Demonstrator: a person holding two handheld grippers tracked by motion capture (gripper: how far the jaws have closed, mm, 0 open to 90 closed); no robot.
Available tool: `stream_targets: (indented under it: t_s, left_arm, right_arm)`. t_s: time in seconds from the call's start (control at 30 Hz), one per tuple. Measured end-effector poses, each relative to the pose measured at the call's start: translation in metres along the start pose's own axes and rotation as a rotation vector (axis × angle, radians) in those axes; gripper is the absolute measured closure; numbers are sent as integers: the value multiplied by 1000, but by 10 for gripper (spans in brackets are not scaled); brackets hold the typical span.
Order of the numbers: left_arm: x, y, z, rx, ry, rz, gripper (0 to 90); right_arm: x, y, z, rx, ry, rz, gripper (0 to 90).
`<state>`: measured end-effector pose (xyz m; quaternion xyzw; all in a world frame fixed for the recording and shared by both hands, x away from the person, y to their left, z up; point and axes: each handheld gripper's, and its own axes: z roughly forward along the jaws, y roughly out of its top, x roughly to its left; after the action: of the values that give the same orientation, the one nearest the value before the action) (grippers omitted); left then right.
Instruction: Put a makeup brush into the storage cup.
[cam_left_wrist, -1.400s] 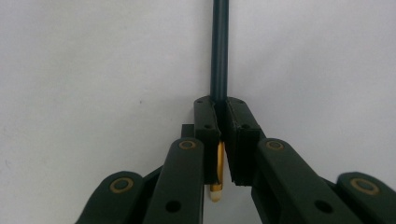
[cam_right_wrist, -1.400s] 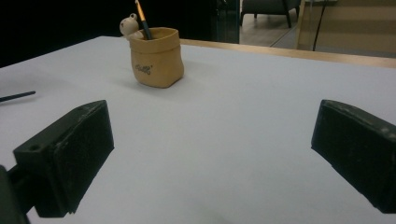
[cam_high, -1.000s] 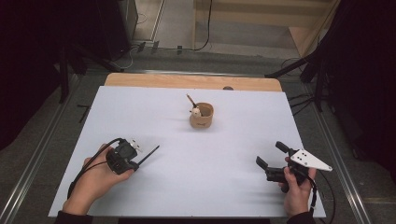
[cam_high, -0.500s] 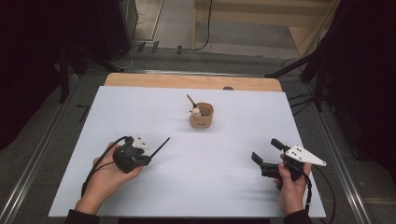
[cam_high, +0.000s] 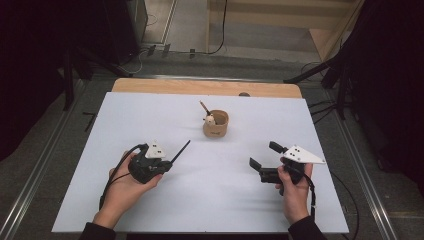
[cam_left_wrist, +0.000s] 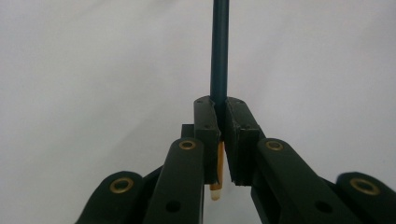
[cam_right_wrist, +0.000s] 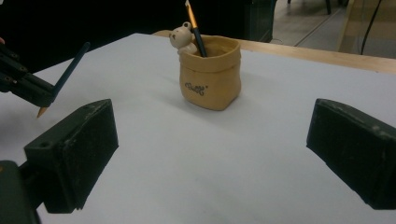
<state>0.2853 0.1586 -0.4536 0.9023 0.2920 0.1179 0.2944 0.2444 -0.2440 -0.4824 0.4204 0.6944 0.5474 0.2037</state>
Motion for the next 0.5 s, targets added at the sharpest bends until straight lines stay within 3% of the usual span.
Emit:
stream_targets:
  t_s: [0.27,0.5]
  left_arm:
    - [-6,12,6,-62,-11,14,847]
    - [-10,19,12,-112,-28,-1,847]
  right_arm:
    - [15,12,21,-7,36,-3,43]
    - [31,16,38,12,60,-30,87]
